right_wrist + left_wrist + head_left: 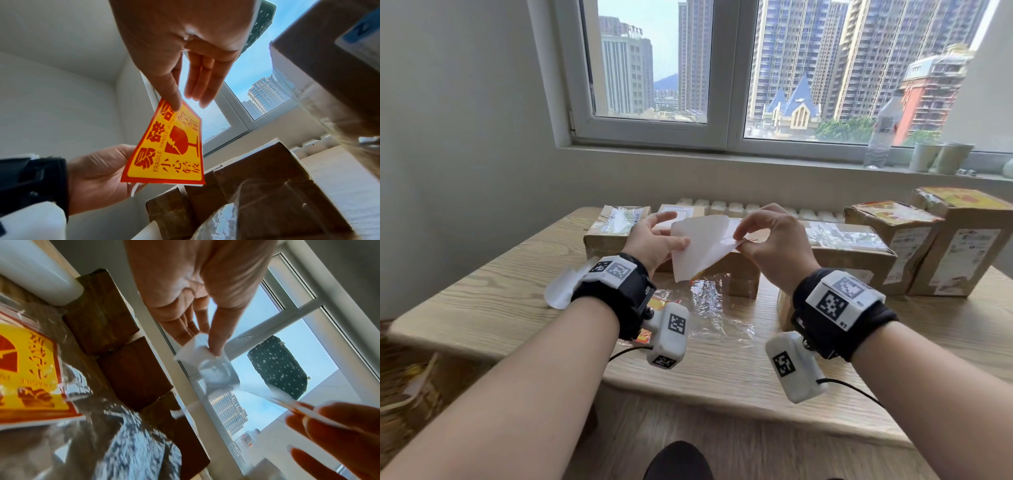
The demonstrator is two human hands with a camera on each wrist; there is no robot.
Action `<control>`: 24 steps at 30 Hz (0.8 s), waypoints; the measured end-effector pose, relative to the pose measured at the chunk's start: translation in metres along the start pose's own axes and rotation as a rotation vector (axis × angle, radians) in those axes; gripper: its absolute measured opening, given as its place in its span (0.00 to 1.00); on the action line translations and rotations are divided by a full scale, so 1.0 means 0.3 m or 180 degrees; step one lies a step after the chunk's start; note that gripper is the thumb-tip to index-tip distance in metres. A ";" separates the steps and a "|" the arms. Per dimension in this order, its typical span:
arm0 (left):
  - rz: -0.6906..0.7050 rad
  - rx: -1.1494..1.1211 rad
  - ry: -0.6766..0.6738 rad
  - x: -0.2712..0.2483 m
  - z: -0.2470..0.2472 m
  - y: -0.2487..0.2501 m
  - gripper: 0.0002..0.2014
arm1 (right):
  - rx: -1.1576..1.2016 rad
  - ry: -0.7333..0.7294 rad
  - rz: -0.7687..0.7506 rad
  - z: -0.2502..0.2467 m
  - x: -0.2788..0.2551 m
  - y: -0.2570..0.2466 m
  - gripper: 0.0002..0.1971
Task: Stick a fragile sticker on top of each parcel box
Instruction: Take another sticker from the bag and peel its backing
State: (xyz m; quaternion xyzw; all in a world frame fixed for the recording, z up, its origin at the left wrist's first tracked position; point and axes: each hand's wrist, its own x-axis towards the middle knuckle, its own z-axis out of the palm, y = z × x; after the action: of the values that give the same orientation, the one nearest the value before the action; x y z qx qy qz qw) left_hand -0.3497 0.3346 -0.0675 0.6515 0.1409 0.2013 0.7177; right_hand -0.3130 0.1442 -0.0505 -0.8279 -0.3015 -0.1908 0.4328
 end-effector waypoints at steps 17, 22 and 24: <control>-0.0181 0.0811 0.1501 0.117 -0.477 -0.088 0.27 | 0.0719 -0.0137 0.0084 0.136 0.099 -0.058 0.15; -0.0213 0.1562 0.1572 0.138 -0.491 -0.124 0.27 | 0.0736 -0.0338 0.0342 0.170 0.095 -0.053 0.11; -0.0231 0.1764 0.1560 0.143 -0.488 -0.135 0.28 | 0.0738 -0.0373 0.0391 0.177 0.094 -0.048 0.12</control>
State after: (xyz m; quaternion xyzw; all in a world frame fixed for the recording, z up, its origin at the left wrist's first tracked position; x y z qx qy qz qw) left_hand -0.3757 0.4805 -0.1213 0.7481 0.3808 0.2800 0.4658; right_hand -0.2986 0.2043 -0.0548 -0.7990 -0.2950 -0.0791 0.5180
